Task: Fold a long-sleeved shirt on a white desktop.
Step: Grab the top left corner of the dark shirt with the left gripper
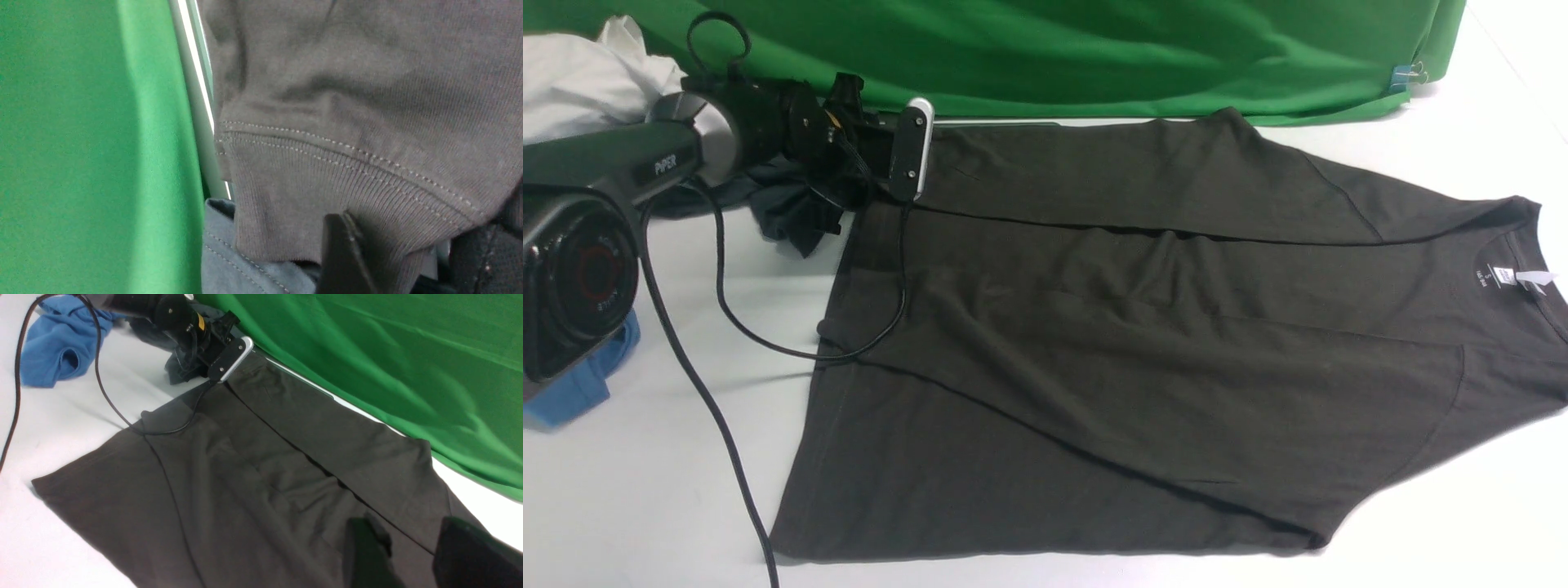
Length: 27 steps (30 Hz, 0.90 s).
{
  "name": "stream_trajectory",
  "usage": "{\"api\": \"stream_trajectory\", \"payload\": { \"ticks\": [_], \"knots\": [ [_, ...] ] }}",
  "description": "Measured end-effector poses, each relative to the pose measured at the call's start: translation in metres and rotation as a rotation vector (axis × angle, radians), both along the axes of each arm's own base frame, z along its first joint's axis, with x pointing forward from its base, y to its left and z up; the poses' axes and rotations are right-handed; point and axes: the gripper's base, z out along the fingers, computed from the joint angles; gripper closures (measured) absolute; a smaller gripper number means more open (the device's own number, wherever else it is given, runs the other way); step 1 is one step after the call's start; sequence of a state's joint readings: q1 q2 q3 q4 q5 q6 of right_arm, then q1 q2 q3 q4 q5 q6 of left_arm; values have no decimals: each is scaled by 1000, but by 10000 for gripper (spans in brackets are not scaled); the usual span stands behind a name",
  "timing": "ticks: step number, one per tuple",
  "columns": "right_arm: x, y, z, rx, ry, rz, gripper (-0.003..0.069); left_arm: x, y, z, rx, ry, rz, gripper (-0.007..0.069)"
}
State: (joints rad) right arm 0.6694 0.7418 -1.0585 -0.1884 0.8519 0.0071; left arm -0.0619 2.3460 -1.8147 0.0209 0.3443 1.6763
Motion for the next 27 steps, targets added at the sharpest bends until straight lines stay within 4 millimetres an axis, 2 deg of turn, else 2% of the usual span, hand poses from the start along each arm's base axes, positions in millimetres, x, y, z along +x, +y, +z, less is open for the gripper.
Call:
{"api": "stream_trajectory", "payload": {
  "ticks": [5, 6, 8, 15, 20, 21, 24, 27],
  "knots": [
    [0, 0, 0, 2, -3, 1, 421, 0, -1, 0, -22, -4, 12, 469],
    [0, 0, 0, 2, -3, 1, 421, 0, -1, 0, -22, -4, 12, 477],
    [0, 0, 0, 3, -5, 1, 421, 0, -1, 0, -24, -3, 14, 569],
    [0, 0, 0, 8, -2, -1, 421, -3, -4, 5, -62, 27, 49, 584],
    [0, 0, 0, 9, -1, -3, 421, -15, -14, 27, -85, 100, 64, 584],
    [0, 0, 0, 5, 5, -4, 421, -21, -17, 37, -86, 131, 70, 584],
    [0, 0, -1, 0, 14, -7, 421, -26, -17, 48, -100, 157, 102, 584],
    [-1, -1, -3, -13, 39, -13, 421, -36, -16, 68, -140, 183, 164, 584]
  ]
}}
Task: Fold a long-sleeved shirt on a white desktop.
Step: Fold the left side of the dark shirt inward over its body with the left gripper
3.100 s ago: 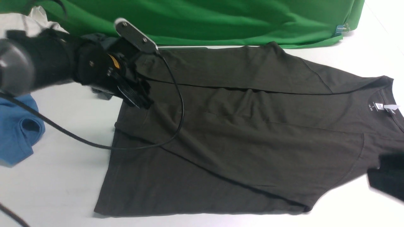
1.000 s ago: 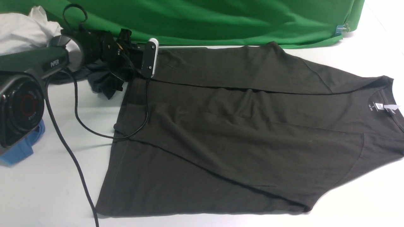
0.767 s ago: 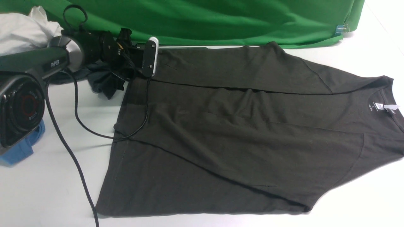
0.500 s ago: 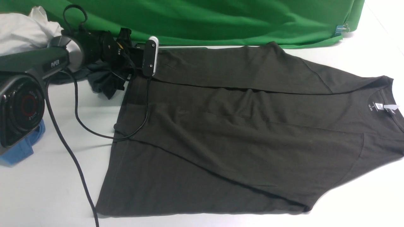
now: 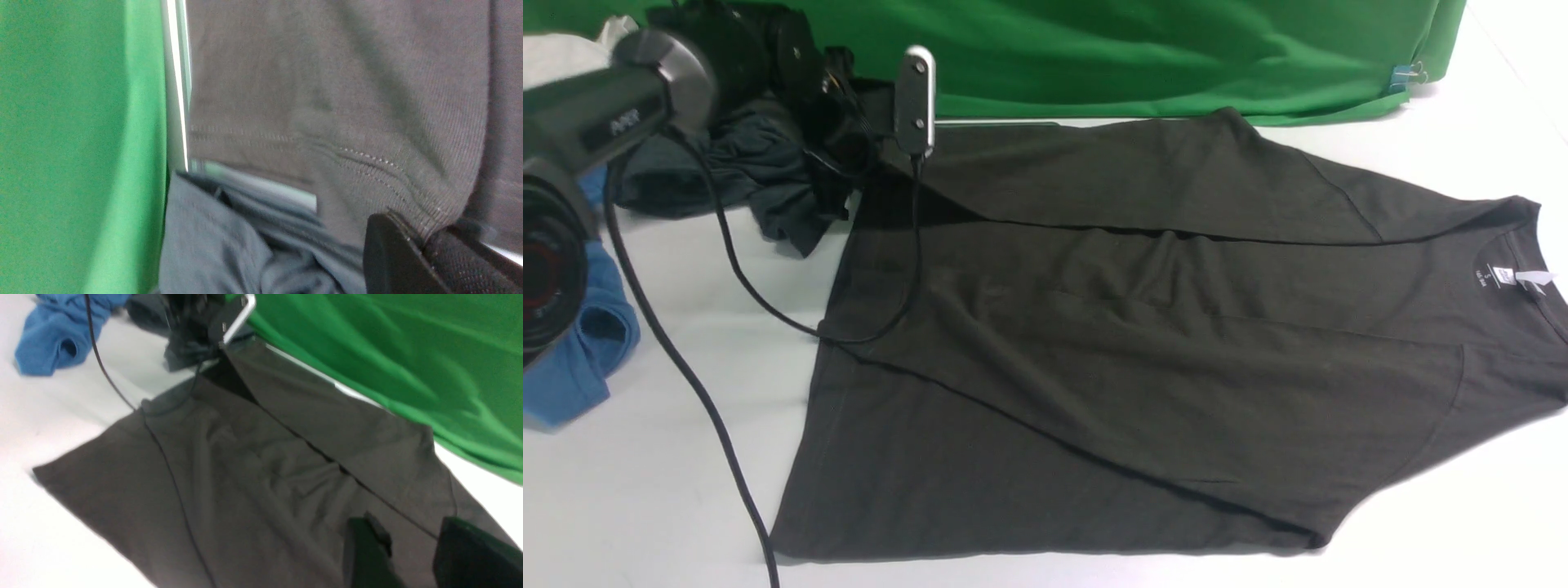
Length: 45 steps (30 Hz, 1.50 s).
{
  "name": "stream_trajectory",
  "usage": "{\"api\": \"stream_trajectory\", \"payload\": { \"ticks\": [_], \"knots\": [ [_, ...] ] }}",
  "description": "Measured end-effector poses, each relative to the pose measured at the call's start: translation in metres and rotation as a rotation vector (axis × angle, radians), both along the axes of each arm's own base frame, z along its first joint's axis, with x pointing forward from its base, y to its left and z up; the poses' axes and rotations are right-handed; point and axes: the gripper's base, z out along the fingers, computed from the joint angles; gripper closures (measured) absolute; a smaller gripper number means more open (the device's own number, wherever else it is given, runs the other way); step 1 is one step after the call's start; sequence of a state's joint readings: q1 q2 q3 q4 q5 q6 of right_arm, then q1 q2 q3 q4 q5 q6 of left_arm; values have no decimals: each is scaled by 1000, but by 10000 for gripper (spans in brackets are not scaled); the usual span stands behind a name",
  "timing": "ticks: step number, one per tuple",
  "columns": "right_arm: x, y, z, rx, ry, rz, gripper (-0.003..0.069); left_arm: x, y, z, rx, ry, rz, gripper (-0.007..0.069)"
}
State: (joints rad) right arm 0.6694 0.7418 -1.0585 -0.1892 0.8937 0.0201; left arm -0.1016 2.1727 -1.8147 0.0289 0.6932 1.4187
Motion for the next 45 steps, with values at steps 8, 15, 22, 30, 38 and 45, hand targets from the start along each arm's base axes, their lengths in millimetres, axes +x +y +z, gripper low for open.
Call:
{"api": "stream_trajectory", "payload": {
  "ticks": [8, 15, 22, 30, 38, 45],
  "knots": [
    [0, -1, -1, -5, 14, -5, 421, -26, -2, 51, -91, 25, 78, 584],
    [-1, -2, -3, -18, 37, -10, 421, -65, -17, 56, 7, 35, 2, 584],
    [-2, -2, -4, -27, 50, -13, 421, -99, -15, 47, 34, 66, 30, 584],
    [2, 1, -19, -48, 75, -10, 420, -120, -12, 37, 3, 130, 117, 584],
    [3, 2, -30, -66, 107, -14, 420, -133, -8, 7, 46, 175, 105, 566],
    [4, 3, -29, -53, 101, -17, 420, -142, -7, -8, 48, 220, 106, 391]
  ]
}}
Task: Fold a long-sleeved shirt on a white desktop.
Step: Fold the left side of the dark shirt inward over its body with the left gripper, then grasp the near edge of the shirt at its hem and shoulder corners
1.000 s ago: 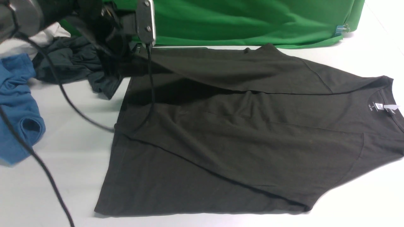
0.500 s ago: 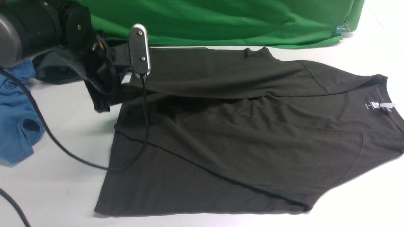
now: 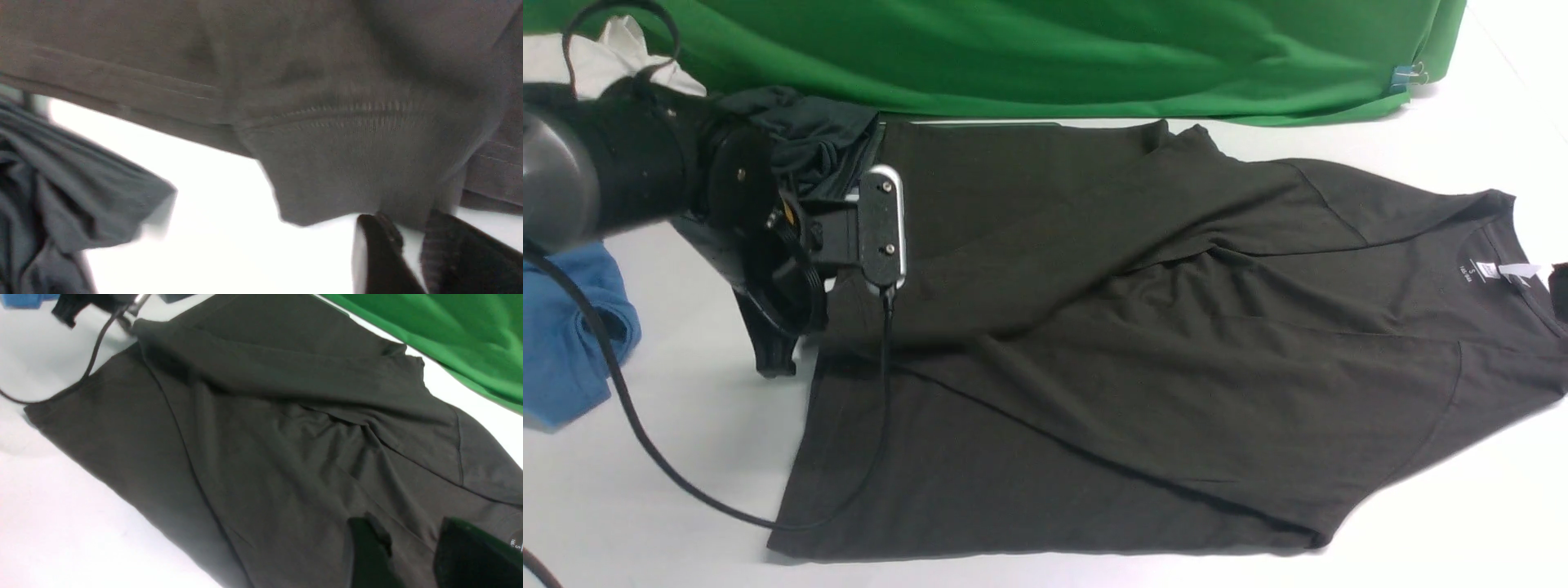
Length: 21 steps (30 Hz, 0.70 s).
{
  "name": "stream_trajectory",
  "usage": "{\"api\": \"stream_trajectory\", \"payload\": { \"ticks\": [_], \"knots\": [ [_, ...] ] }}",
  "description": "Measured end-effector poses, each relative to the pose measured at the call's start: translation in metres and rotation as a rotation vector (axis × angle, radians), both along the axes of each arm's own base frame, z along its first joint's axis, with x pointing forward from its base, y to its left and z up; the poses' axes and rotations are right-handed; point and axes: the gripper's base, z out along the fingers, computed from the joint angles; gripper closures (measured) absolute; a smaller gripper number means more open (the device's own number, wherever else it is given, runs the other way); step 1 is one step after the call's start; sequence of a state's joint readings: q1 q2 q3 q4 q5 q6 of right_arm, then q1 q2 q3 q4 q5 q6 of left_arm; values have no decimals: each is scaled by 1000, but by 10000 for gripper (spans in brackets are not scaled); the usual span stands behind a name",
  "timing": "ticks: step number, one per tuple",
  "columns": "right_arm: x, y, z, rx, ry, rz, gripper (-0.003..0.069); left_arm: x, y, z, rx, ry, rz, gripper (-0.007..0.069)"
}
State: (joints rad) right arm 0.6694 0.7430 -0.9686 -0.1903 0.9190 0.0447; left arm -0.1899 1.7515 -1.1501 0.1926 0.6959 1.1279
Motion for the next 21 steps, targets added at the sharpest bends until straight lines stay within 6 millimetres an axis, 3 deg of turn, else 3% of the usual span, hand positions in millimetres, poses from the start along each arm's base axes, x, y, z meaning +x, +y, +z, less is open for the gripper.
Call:
{"api": "stream_trajectory", "payload": {
  "ticks": [5, 8, 11, 12, 14, 16, 18, 19, 21],
  "knots": [
    [12, 9, -7, -28, 44, -5, 420, -4, 0, 6, -48, 0, 100, 176],
    [36, 29, -21, -86, 113, -1, 420, -10, -5, 29, -174, -63, 271, 137],
    [55, 42, -30, -132, 154, 2, 420, -16, -13, 51, -261, -137, 344, 195],
    [75, 51, -39, -179, 191, -5, 420, -26, -19, 71, -338, -191, 401, 277],
    [99, 55, -48, -224, 227, -27, 420, -42, -27, 94, -423, -219, 466, 414],
    [135, 56, -60, -280, 256, -24, 420, -71, -35, 117, -475, -199, 489, 557],
    [162, 58, -75, -324, 266, 41, 420, -94, -41, 129, -527, -172, 511, 597],
    [165, 57, -76, -318, 272, 44, 420, -97, -41, 129, -534, -165, 521, 597],
    [194, 62, -96, -329, 300, 133, 405, -126, -44, 131, -593, -122, 530, 611]
  ]
}}
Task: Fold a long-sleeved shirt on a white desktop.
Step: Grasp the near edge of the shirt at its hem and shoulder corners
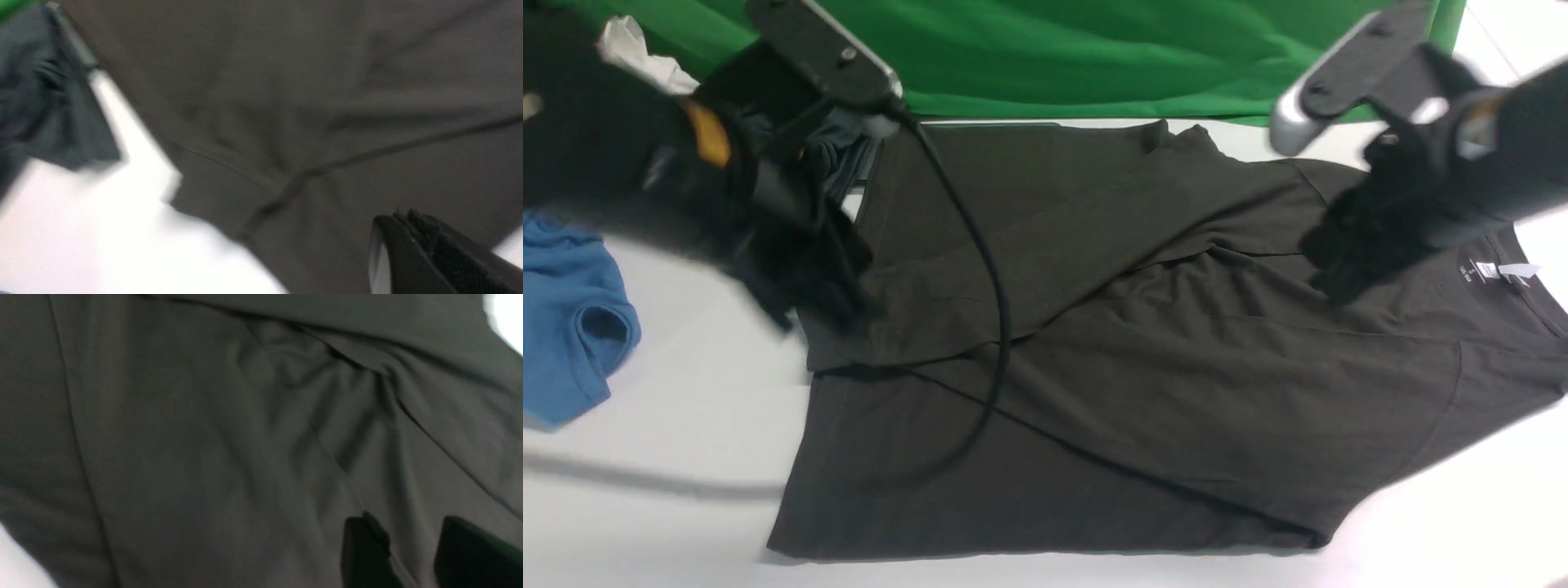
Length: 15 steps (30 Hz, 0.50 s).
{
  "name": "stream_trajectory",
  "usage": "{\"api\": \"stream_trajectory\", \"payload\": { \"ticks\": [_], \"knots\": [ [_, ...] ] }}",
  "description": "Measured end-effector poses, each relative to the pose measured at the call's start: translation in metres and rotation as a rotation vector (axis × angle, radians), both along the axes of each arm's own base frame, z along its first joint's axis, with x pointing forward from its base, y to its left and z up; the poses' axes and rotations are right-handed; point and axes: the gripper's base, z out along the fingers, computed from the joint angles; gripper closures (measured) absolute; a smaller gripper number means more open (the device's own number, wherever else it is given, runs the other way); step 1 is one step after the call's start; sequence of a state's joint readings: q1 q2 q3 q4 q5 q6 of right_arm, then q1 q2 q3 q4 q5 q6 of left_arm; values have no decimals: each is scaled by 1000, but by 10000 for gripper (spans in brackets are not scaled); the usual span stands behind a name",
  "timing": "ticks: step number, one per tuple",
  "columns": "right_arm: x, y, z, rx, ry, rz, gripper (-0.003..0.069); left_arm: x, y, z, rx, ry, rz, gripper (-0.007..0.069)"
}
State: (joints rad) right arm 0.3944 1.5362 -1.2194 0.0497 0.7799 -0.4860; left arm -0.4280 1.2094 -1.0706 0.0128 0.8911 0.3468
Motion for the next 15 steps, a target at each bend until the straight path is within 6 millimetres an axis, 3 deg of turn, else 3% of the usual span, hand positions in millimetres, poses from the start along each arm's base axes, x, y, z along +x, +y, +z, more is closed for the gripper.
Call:
{"api": "stream_trajectory", "payload": {
  "ticks": [4, 7, 8, 10, 15],
  "knots": [
    [42, 8, -29, -14, 18, 142, 312, -41, 5, -11, -110, 31, 3, 613],
    [70, 16, -46, -68, -54, 259, 244, -66, 13, -9, -267, -116, 11, 613],
    [72, 17, -47, -68, -58, 257, 242, -67, 13, -12, -266, -107, 12, 613],
    [92, 22, -63, -112, -118, 326, 238, -80, 21, -9, -377, -300, 25, 613],
    [108, 27, -91, -171, -122, 410, 254, -100, 36, -8, -498, -584, 40, 613]
  ]
}}
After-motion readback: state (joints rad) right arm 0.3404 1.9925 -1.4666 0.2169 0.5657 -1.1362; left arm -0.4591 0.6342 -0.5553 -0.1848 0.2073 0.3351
